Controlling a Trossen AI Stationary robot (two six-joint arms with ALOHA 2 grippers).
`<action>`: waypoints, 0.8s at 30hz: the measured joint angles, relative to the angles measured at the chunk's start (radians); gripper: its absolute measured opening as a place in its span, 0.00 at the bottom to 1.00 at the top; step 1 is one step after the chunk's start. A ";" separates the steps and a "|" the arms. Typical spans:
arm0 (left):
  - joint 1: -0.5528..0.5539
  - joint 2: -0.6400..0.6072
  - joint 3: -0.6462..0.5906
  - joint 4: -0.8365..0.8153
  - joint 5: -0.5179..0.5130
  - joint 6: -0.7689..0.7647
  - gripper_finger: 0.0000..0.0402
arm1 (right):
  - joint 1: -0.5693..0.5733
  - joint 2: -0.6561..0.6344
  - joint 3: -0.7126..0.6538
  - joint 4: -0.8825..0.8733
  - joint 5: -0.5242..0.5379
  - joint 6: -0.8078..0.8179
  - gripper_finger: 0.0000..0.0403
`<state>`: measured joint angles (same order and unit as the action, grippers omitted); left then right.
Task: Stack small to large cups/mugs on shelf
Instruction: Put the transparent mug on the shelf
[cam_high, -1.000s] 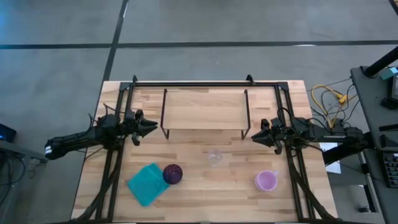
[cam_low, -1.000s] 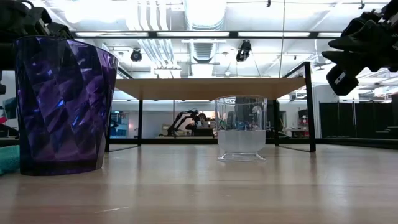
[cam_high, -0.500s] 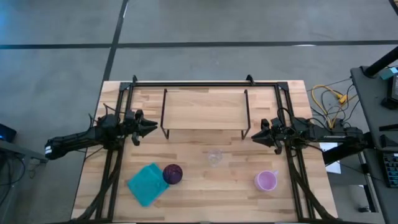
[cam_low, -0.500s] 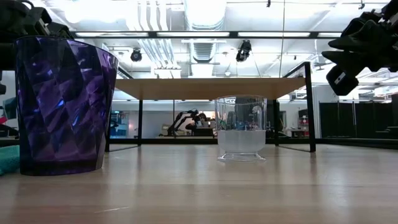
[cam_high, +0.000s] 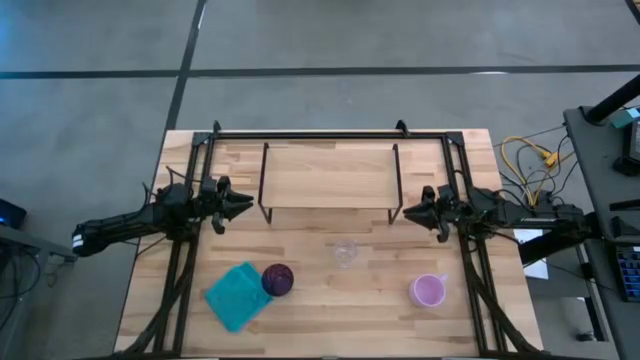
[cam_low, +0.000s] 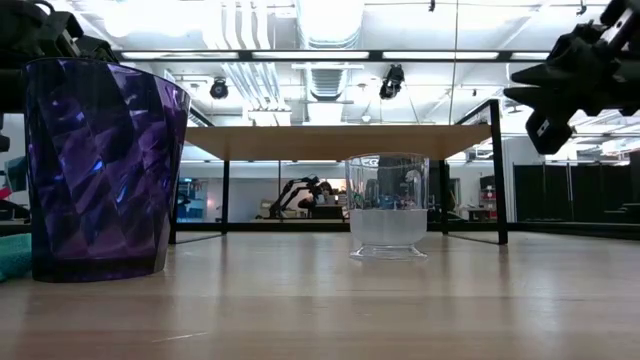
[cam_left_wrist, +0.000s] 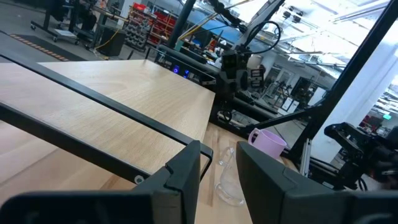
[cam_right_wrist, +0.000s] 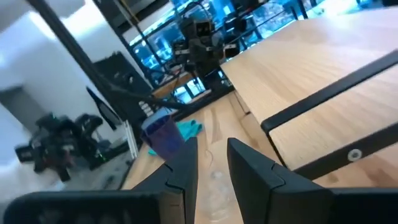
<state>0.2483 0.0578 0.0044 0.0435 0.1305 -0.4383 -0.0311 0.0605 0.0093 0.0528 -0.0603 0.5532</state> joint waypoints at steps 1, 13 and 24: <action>0.000 0.000 0.000 0.000 0.000 0.000 0.23 | 0.000 0.000 0.000 -0.001 0.003 0.022 0.20; 0.000 0.000 0.000 0.051 -0.056 -0.111 0.23 | 0.000 0.050 0.026 0.267 0.092 0.110 0.18; -0.001 0.017 0.231 0.085 -0.032 -0.022 0.21 | 0.001 0.440 0.517 -0.057 0.004 -0.004 0.15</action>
<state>0.2474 0.0744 0.2350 0.1281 0.0989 -0.4601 -0.0303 0.5000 0.5260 -0.0039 -0.0562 0.5496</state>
